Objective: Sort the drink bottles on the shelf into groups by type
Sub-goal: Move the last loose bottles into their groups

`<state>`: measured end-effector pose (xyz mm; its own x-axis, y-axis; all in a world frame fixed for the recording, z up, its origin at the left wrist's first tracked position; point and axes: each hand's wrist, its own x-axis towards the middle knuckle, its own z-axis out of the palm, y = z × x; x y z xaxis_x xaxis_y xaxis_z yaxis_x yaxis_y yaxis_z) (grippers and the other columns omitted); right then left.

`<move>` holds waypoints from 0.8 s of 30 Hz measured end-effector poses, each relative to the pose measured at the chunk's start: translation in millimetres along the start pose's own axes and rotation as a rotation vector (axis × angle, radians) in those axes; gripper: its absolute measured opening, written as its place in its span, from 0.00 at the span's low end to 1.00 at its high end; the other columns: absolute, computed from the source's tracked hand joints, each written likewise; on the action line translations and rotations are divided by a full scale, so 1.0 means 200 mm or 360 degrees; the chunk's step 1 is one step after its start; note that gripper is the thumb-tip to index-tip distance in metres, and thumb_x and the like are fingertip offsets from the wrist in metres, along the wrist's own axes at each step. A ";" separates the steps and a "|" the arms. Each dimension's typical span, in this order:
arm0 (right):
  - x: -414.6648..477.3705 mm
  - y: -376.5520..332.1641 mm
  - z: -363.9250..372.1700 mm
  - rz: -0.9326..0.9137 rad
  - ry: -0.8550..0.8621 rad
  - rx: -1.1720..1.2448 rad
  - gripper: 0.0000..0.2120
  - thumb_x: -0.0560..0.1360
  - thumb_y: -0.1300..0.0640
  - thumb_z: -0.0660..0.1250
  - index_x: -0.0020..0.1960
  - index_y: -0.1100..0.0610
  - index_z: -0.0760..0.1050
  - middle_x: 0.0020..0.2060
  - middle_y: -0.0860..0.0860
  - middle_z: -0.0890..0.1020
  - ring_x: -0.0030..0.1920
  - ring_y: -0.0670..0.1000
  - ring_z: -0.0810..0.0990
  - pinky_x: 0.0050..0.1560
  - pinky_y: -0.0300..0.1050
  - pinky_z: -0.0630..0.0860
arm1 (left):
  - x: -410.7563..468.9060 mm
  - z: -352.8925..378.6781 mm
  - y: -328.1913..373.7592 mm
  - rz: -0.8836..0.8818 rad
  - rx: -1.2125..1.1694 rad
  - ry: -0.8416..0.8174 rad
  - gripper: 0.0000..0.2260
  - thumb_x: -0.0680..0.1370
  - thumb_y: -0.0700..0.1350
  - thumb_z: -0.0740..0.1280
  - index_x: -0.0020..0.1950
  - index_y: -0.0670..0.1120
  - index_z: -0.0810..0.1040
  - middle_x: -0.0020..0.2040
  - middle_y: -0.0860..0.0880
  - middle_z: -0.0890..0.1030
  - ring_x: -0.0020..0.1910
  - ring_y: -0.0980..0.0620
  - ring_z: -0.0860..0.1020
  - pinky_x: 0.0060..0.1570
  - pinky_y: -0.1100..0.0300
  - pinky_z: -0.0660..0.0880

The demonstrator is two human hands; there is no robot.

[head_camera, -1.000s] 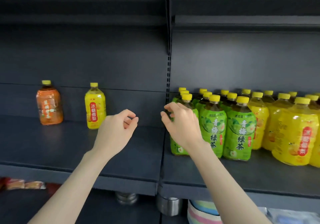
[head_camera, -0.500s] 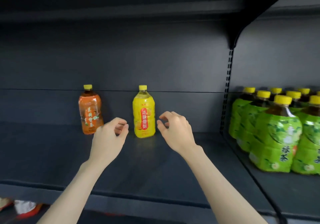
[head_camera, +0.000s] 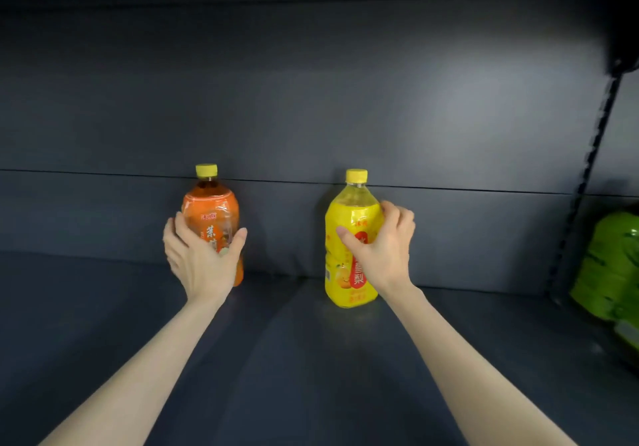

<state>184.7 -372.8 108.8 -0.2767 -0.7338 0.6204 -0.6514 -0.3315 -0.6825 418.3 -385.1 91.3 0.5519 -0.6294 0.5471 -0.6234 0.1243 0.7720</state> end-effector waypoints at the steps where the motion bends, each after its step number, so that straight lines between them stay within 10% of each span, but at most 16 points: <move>1: 0.01 0.01 0.03 0.0054 -0.0021 0.0064 0.42 0.66 0.41 0.75 0.70 0.59 0.61 0.64 0.54 0.64 0.66 0.55 0.65 0.59 0.53 0.71 | 0.04 0.02 -0.03 -0.0033 -0.0047 -0.0040 0.45 0.69 0.58 0.73 0.75 0.42 0.52 0.73 0.39 0.57 0.71 0.37 0.58 0.66 0.37 0.62; 13: -0.02 -0.08 0.22 0.0288 -0.0008 0.0226 0.50 0.54 0.29 0.73 0.67 0.49 0.56 0.56 0.50 0.78 0.53 0.53 0.80 0.53 0.58 0.79 | 0.25 0.04 -0.20 0.0025 -0.0235 -0.0352 0.52 0.58 0.69 0.73 0.73 0.48 0.56 0.69 0.43 0.67 0.68 0.41 0.66 0.64 0.39 0.66; 20: -0.11 -0.11 0.23 0.0402 -0.0028 0.0487 0.35 0.54 0.29 0.75 0.57 0.33 0.65 0.57 0.48 0.79 0.57 0.52 0.79 0.54 0.56 0.80 | 0.19 -0.06 -0.22 0.0209 -0.0592 -0.0792 0.43 0.62 0.66 0.69 0.72 0.51 0.58 0.65 0.47 0.69 0.64 0.46 0.70 0.60 0.42 0.71; 24: -0.15 -0.19 0.21 0.0494 -0.0063 0.0624 0.36 0.55 0.36 0.76 0.58 0.47 0.67 0.55 0.52 0.80 0.52 0.51 0.81 0.51 0.53 0.81 | 0.18 -0.09 -0.18 0.0071 -0.0672 -0.0967 0.46 0.58 0.71 0.72 0.69 0.54 0.60 0.65 0.48 0.72 0.62 0.45 0.72 0.58 0.42 0.73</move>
<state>247.8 -364.1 99.8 -0.3835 -0.8525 0.3553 -0.2261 -0.2864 -0.9311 470.2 -398.9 88.3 0.0507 -0.9151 0.4000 -0.3043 0.3674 0.8789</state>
